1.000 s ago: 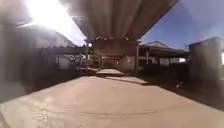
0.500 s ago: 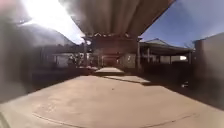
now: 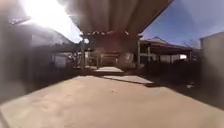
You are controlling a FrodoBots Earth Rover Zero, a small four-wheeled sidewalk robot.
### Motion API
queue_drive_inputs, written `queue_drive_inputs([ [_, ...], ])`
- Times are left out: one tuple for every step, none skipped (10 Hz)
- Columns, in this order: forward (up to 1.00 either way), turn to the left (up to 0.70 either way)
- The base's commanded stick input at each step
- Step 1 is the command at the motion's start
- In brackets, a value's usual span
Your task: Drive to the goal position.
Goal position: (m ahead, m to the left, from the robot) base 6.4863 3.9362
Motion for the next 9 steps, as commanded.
queue_drive_inputs([
  [0.7, 0.0],
  [0.7, 0.0],
  [0.7, 0.0],
  [0.7, 0.0],
  [0.7, 0.0],
  [0.7, 0.0],
  [0.7, 0.0],
  [0.7, 0.12],
  [0.7, 0.22],
])
